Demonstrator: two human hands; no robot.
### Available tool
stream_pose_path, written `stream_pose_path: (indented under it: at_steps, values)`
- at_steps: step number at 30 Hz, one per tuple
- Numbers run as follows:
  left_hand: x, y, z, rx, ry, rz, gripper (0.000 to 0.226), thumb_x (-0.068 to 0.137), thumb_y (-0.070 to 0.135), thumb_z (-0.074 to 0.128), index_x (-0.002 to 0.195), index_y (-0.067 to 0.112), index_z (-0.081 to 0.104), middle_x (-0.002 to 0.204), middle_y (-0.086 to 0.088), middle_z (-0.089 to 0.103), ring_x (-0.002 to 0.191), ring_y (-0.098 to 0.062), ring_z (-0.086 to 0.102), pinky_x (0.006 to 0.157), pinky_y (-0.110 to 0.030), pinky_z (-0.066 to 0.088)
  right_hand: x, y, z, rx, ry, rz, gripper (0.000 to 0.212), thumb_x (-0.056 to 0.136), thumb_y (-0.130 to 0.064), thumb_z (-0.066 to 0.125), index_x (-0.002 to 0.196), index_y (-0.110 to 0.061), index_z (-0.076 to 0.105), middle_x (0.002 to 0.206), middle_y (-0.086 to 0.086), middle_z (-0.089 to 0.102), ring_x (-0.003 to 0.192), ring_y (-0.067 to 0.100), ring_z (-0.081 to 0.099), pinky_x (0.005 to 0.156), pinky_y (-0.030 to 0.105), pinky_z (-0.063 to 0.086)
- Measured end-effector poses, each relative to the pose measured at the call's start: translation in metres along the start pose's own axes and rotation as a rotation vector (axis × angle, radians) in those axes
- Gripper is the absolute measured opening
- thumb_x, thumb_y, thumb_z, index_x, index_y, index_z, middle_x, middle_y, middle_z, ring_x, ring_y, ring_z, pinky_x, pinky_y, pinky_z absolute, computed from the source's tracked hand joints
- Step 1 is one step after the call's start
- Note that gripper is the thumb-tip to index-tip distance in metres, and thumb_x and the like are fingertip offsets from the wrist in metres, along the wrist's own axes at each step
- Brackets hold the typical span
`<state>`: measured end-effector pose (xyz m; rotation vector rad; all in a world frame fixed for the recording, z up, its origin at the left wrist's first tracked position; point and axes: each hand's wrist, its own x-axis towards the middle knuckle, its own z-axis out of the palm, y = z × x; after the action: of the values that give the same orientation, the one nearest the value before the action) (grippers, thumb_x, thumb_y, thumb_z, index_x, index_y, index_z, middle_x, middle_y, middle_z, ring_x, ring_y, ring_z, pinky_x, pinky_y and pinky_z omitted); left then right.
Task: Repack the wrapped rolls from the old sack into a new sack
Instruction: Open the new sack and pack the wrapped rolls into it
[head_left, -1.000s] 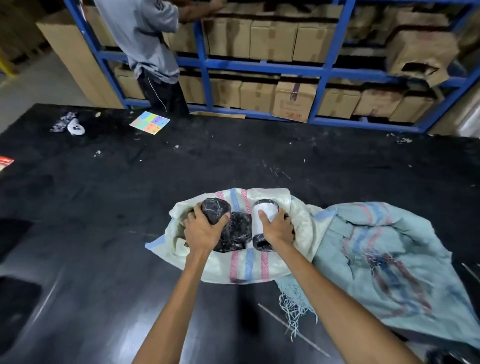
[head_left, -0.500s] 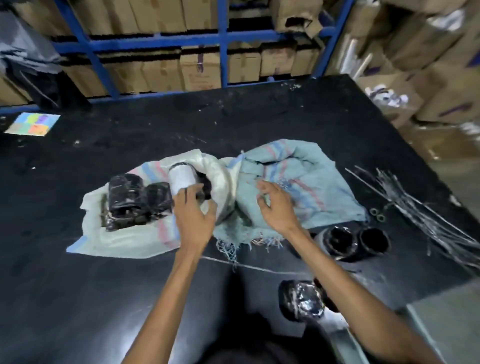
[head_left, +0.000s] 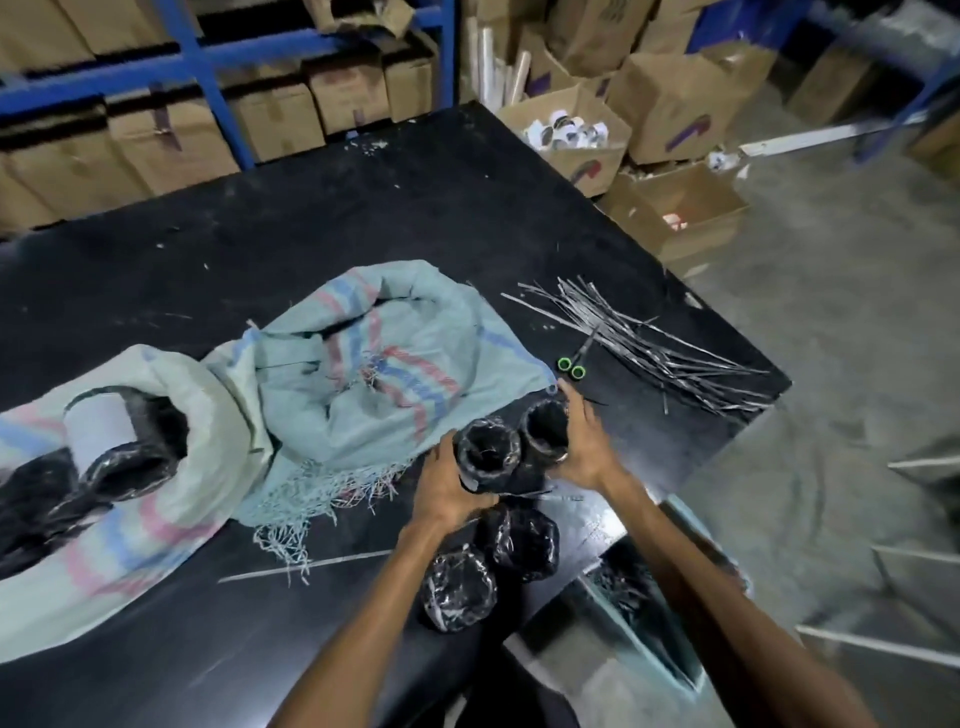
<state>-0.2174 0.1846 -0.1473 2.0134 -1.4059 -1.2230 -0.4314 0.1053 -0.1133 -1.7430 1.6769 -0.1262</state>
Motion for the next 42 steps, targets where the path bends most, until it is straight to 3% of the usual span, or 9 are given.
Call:
stream_pose_path:
  at_steps: [3,6,11,14,17,21,25,32,42]
  values:
    - [0.013,0.006,0.009,-0.087,0.013,0.01,0.111,0.054,0.032,0.098,0.147,0.021,0.038,0.14,0.001,0.056,0.129,-0.016,0.05,0.114,-0.035,0.037,0.009,0.017,0.013,0.256,0.029,0.0,0.134,0.051,-0.006,0.096,0.153,-0.031,0.013,0.144,0.005,0.051,0.132,0.024,0.051,0.108,0.033,0.042]
    - [0.015,0.012,0.002,-0.196,0.007,0.03,0.098,0.054,0.031,0.098,0.137,0.022,0.048,0.125,0.012,0.063,0.114,-0.006,0.057,0.108,-0.029,0.043,0.012,0.019,0.013,0.405,0.087,-0.038,0.114,0.051,-0.004,0.094,0.141,-0.03,0.029,0.127,-0.001,0.062,0.116,0.018,0.062,0.102,0.036,0.05]
    - [-0.008,0.028,-0.062,-0.479,0.069,-0.032,0.051,0.072,0.043,0.085,0.115,0.025,0.065,0.104,0.015,0.074,0.1,-0.002,0.068,0.083,-0.016,0.049,0.014,-0.037,-0.011,0.728,-0.018,-0.03,0.074,0.06,-0.027,0.095,0.123,-0.03,0.057,0.117,-0.004,0.071,0.109,0.012,0.066,0.092,0.03,0.053]
    - [-0.033,0.034,-0.11,-0.646,0.157,-0.045,0.034,0.085,0.058,0.067,0.107,0.032,0.066,0.103,0.02,0.071,0.095,0.008,0.065,0.093,-0.021,0.044,0.019,-0.1,-0.012,0.863,-0.154,-0.01,0.068,0.07,-0.048,0.085,0.13,-0.029,0.061,0.126,-0.012,0.068,0.116,0.006,0.064,0.095,0.026,0.048]
    - [-0.055,0.021,-0.153,-0.771,0.266,-0.107,0.044,0.09,0.062,0.059,0.119,0.03,0.068,0.112,0.012,0.074,0.107,-0.003,0.068,0.107,-0.031,0.045,0.018,-0.167,0.01,0.875,-0.305,0.003,0.064,0.075,-0.06,0.076,0.128,-0.026,0.064,0.122,-0.007,0.071,0.116,0.014,0.066,0.103,0.036,0.049]
    - [-0.099,-0.024,-0.215,-0.836,0.524,-0.197,0.039,0.089,0.057,0.063,0.118,0.033,0.067,0.108,0.02,0.072,0.105,0.005,0.066,0.086,-0.012,0.047,0.001,-0.261,0.074,0.715,-0.384,-0.049,0.084,0.067,-0.077,0.072,0.135,-0.032,0.056,0.132,-0.013,0.061,0.122,0.012,0.057,0.11,0.04,0.043]
    - [-0.143,-0.081,-0.276,-0.765,0.714,-0.342,0.064,0.07,0.076,0.069,0.111,0.027,0.073,0.106,0.011,0.076,0.106,-0.012,0.068,0.102,-0.038,0.049,-0.023,-0.341,0.13,0.717,-0.552,-0.048,0.085,0.071,-0.075,0.07,0.137,-0.023,0.054,0.136,-0.006,0.06,0.119,0.018,0.06,0.102,0.035,0.046]
    - [-0.198,-0.149,-0.391,-0.598,1.064,-0.498,0.073,0.072,0.079,0.063,0.113,0.019,0.064,0.103,0.005,0.068,0.108,-0.022,0.062,0.098,-0.038,0.047,-0.043,-0.461,0.192,0.658,-0.573,-0.146,0.062,0.086,-0.064,0.062,0.133,-0.031,0.039,0.123,-0.012,0.054,0.107,0.014,0.052,0.094,0.032,0.043]
    - [-0.178,-0.193,-0.445,-0.564,0.868,-0.539,0.103,0.052,0.096,0.057,0.118,0.017,0.064,0.114,-0.003,0.07,0.105,-0.025,0.065,0.098,-0.045,0.05,-0.038,-0.515,0.267,0.356,-0.428,-0.109,0.089,0.092,-0.062,0.053,0.158,-0.02,0.012,0.157,0.013,0.034,0.139,0.035,0.041,0.111,0.046,0.039]
